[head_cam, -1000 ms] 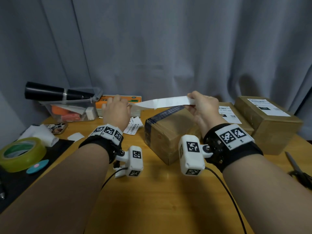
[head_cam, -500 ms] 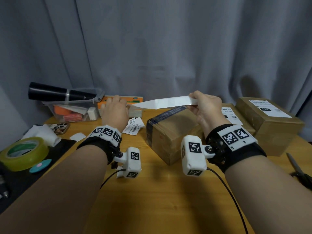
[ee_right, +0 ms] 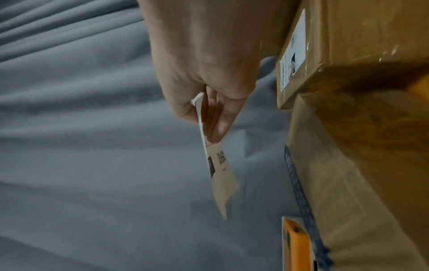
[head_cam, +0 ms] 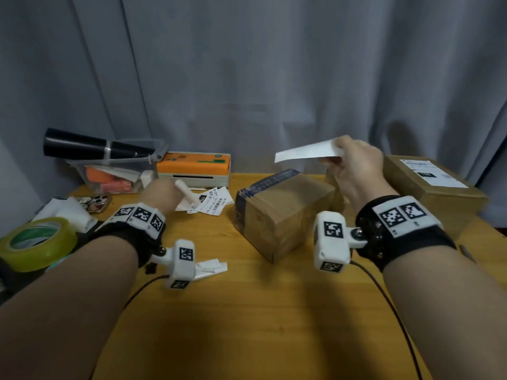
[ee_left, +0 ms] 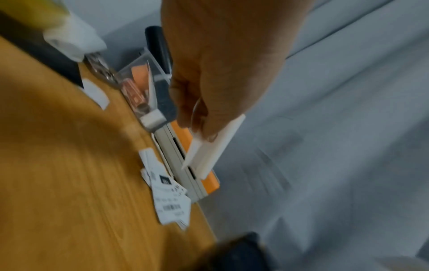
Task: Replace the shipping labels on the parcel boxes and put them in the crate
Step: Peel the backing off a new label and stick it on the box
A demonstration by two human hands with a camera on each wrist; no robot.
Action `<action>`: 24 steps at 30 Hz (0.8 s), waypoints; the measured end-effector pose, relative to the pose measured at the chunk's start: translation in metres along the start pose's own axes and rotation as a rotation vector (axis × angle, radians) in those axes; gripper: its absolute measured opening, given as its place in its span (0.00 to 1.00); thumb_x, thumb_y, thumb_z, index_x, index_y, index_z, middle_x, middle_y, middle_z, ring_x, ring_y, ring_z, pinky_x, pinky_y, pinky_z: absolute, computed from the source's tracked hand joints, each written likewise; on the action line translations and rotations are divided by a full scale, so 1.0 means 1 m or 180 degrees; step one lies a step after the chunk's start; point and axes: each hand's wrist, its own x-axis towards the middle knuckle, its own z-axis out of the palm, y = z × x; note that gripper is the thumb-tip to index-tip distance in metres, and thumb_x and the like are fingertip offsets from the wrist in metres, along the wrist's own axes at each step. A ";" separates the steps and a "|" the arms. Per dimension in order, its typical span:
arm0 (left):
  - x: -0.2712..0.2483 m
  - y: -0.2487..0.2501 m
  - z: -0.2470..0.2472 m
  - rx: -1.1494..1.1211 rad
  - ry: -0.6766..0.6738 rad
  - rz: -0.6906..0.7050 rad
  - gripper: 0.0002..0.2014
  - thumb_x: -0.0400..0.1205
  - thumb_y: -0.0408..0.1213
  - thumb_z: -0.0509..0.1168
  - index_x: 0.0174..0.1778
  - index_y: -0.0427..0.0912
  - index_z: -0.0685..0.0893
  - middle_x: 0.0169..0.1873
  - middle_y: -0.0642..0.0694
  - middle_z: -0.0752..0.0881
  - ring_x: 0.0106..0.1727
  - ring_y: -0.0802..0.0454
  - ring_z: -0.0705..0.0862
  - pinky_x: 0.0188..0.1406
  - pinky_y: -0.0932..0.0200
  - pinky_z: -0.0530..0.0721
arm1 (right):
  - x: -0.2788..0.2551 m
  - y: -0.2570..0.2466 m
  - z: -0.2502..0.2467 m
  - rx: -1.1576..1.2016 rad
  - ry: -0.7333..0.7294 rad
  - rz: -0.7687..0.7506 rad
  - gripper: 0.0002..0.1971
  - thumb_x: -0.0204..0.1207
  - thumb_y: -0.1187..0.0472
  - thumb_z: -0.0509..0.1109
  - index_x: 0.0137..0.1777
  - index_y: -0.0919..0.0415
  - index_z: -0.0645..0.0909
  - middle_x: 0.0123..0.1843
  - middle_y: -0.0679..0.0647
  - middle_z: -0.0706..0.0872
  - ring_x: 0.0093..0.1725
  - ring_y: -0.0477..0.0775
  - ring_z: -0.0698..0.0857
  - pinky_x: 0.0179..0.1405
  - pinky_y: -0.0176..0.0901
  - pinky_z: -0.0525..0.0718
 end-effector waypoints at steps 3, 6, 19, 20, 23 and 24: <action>-0.010 0.018 0.003 -0.0517 -0.0271 0.0228 0.11 0.80 0.34 0.67 0.57 0.36 0.79 0.38 0.44 0.85 0.36 0.51 0.83 0.38 0.58 0.83 | -0.013 0.007 0.014 0.0181 -0.0212 0.0198 0.04 0.75 0.69 0.68 0.40 0.63 0.78 0.42 0.60 0.83 0.42 0.57 0.86 0.30 0.40 0.87; -0.021 0.029 0.003 -0.0745 -0.0783 0.0198 0.13 0.78 0.33 0.70 0.55 0.40 0.75 0.32 0.46 0.84 0.26 0.54 0.79 0.27 0.63 0.77 | -0.021 0.011 0.022 0.0158 -0.0297 0.0306 0.11 0.75 0.68 0.68 0.57 0.63 0.76 0.52 0.60 0.80 0.45 0.58 0.85 0.34 0.44 0.89; -0.054 0.014 0.019 0.0631 -0.2110 0.0070 0.20 0.76 0.55 0.69 0.32 0.41 0.82 0.24 0.48 0.80 0.23 0.55 0.74 0.25 0.63 0.72 | -0.061 0.011 0.021 -0.0716 -0.0857 0.0078 0.23 0.76 0.65 0.65 0.70 0.47 0.73 0.65 0.58 0.76 0.43 0.57 0.85 0.32 0.42 0.87; -0.057 0.015 0.019 0.0839 -0.1975 0.0085 0.22 0.75 0.58 0.68 0.40 0.39 0.84 0.30 0.46 0.82 0.28 0.53 0.77 0.30 0.61 0.75 | -0.063 0.011 0.021 -0.0731 -0.0861 0.0098 0.23 0.76 0.65 0.65 0.70 0.47 0.73 0.64 0.58 0.77 0.44 0.58 0.85 0.31 0.42 0.87; -0.060 0.017 0.019 0.1009 -0.1422 0.0076 0.34 0.78 0.60 0.63 0.71 0.36 0.74 0.64 0.39 0.81 0.62 0.44 0.80 0.58 0.53 0.78 | -0.066 0.012 0.020 -0.0795 -0.0874 0.0107 0.24 0.77 0.65 0.64 0.72 0.47 0.71 0.63 0.58 0.78 0.42 0.56 0.86 0.30 0.41 0.87; -0.059 0.019 0.018 0.0834 -0.1124 0.0200 0.35 0.79 0.61 0.60 0.73 0.37 0.72 0.69 0.39 0.77 0.67 0.43 0.77 0.63 0.51 0.76 | -0.067 0.012 0.020 -0.0817 -0.0877 0.0103 0.25 0.77 0.64 0.64 0.73 0.47 0.70 0.62 0.59 0.78 0.41 0.55 0.85 0.30 0.41 0.87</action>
